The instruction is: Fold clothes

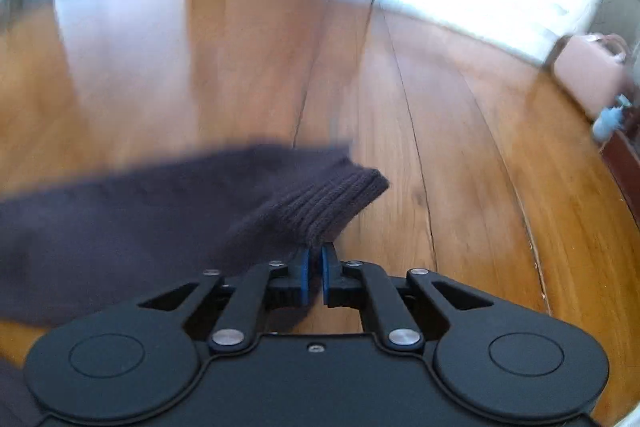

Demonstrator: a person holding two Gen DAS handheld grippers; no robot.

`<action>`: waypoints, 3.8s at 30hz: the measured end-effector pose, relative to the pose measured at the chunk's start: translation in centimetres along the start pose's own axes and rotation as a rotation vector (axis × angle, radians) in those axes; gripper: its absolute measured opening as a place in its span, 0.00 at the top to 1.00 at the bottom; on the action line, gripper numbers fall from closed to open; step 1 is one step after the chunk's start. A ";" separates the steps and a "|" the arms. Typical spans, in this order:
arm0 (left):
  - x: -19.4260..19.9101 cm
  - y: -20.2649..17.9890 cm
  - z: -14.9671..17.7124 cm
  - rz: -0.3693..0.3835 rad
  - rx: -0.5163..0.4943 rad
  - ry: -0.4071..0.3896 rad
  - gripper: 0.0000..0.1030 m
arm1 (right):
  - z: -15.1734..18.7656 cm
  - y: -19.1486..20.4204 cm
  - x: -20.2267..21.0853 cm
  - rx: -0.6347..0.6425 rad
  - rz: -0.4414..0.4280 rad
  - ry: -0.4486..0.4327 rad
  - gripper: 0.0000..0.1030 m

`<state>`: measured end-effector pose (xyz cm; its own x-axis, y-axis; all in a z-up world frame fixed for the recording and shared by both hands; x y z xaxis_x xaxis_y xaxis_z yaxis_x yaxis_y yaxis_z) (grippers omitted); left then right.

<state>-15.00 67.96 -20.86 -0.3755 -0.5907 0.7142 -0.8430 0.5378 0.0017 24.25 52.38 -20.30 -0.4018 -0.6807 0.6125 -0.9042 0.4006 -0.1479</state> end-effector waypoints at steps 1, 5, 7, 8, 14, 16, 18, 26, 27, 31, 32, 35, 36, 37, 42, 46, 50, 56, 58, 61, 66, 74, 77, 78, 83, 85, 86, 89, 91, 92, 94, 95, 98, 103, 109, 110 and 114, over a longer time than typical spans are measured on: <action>-0.5 -0.2 0.2 0.010 -0.004 0.003 0.30 | 0.3 -0.7 -0.4 -0.034 0.012 0.022 0.80; -1.8 -0.1 0.9 0.019 0.021 0.014 0.28 | 2.1 -4.4 -1.0 -0.416 -0.087 0.071 0.31; -2.1 -0.1 0.9 -0.011 -0.008 0.007 0.37 | 3.0 -4.0 -2.2 -0.505 -0.120 0.089 0.31; -2.0 -0.4 0.8 -0.039 -0.051 -0.003 0.59 | 2.9 -3.4 -2.6 -0.465 -0.128 0.083 0.49; -0.5 0.1 -0.7 -0.150 -0.096 -0.083 0.88 | -2.6 -1.3 1.2 -0.170 -0.006 -0.143 0.96; 1.2 1.6 -1.2 -0.129 0.028 -0.040 0.74 | -2.8 -0.7 1.6 -0.085 0.085 -0.113 0.94; 3.0 3.1 -1.8 -0.098 0.161 0.013 0.39 | -2.4 -0.3 3.4 -0.002 0.190 -0.106 0.64; 13.1 13.4 3.7 -0.224 0.407 -0.059 0.22 | 3.5 -1.3 11.7 -0.091 0.031 -0.025 0.47; 13.1 15.0 4.8 -0.260 0.431 -0.037 0.22 | 4.3 -1.1 12.1 -0.089 0.013 -0.011 0.47; 12.9 20.1 8.6 -0.270 0.577 0.031 0.22 | 6.3 -1.5 15.3 -0.023 -0.019 0.046 0.47; 12.6 20.7 9.4 -0.233 0.624 0.037 0.22 | 6.5 -1.6 15.8 -0.015 -0.034 0.054 0.47; 11.8 21.8 11.9 -0.123 0.753 0.045 0.22 | 6.6 -1.6 17.0 0.011 -0.114 0.069 0.47; 11.4 21.6 12.6 -0.090 0.784 0.040 0.24 | 7.1 -1.1 17.9 0.056 -0.121 0.073 0.47; 11.7 20.8 12.4 -0.063 0.772 0.020 0.29 | 7.6 -0.4 18.7 0.097 -0.133 0.080 0.47; 14.2 15.5 10.5 0.057 0.636 -0.104 0.90 | 8.8 4.0 22.1 0.185 -0.263 0.099 0.47; 15.7 10.3 9.2 0.177 0.522 -0.158 0.88 | 9.1 8.7 24.3 0.176 -0.428 0.064 0.47; 17.0 5.7 9.7 0.265 0.440 -0.112 0.71 | 10.2 14.3 26.7 0.200 -0.568 0.046 0.47; 20.7 2.2 11.1 0.296 0.348 -0.100 0.50 | 12.9 18.3 28.9 0.202 -0.637 0.069 0.47; 21.9 3.9 11.3 0.259 0.371 -0.147 0.44 | 13.2 18.4 29.3 0.168 -0.644 0.074 0.47; 22.4 5.8 11.7 0.233 0.358 -0.171 0.44 | 13.3 18.4 29.1 0.067 -0.673 0.098 0.47; 19.9 3.3 13.1 0.322 0.159 -0.069 0.44 | 13.8 18.6 28.3 0.022 -0.637 0.128 0.47; 14.8 -2.3 14.6 0.285 0.052 0.055 0.42 | 15.2 15.8 27.7 -0.044 -0.526 0.115 0.47; 14.3 -3.1 15.0 0.191 -0.071 0.021 0.68 | 16.0 14.7 27.5 -0.111 -0.502 0.112 0.47; 15.0 -2.2 14.8 0.156 -0.064 -0.001 0.85 | 16.3 14.4 27.6 -0.124 -0.494 0.111 0.47; 19.8 5.8 13.6 -0.077 0.067 -0.116 0.93 | 17.6 12.5 28.2 -0.129 -0.451 0.113 0.47; 21.2 10.5 14.0 -0.220 0.170 -0.126 0.93 | 18.1 11.1 28.9 -0.139 -0.437 0.117 0.47; 21.2 12.9 14.7 -0.305 0.236 -0.103 0.91 | 18.4 10.3 29.2 -0.157 -0.430 0.121 0.47; 21.4 18.2 16.8 -0.462 0.402 -0.005 0.89 | 19.6 7.7 30.2 -0.239 -0.413 0.140 0.47; 22.5 19.1 17.4 -0.409 0.490 -0.012 0.77 | 20.5 6.3 31.1 -0.256 -0.397 0.142 0.47; 23.1 19.0 17.5 -0.370 0.512 -0.022 0.59 | 20.9 5.7 31.5 -0.264 -0.389 0.143 0.47; 23.8 18.0 17.7 -0.275 0.535 -0.028 0.44 | 21.9 4.4 32.5 -0.274 -0.376 0.149 0.47; 23.9 17.1 18.0 -0.217 0.544 -0.017 0.44 | 22.4 3.8 33.1 -0.265 -0.376 0.159 0.47; 23.9 14.7 18.5 -0.074 0.548 0.021 0.44 | 24.3 2.2 34.7 -0.241 -0.384 0.202 0.46; 23.1 11.1 18.2 -0.005 0.420 0.093 0.44 | 27.6 0.4 36.1 -0.290 -0.431 0.278 0.46; 23.8 11.4 18.8 -0.014 0.330 0.101 0.28 | 27.8 3.1 36.7 -0.346 -0.649 0.324 0.46; 23.7 11.6 18.9 -0.007 0.345 0.108 0.28 | 27.4 4.1 36.9 -0.328 -0.693 0.331 0.46; 23.4 12.5 19.6 0.023 0.406 0.136 0.28 | 25.9 9.5 38.0 -0.189 -0.852 0.367 0.46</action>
<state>-41.86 49.10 -17.84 -0.3645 -0.4820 0.7967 -0.9285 0.2532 -0.2716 -3.31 14.45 -18.57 0.4827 -0.5677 0.6669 -0.8210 -0.0280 0.5703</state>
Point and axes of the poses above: each gripper's, at about its wrist camera, not at the fingertips, and x roughly against the way its jaws point, y to its left, z to its underside, the point moved 2 cm from there along -x, roughly the way its jaws point, and after that the axes turned 14 degrees about -y, right-handed, at the moved point
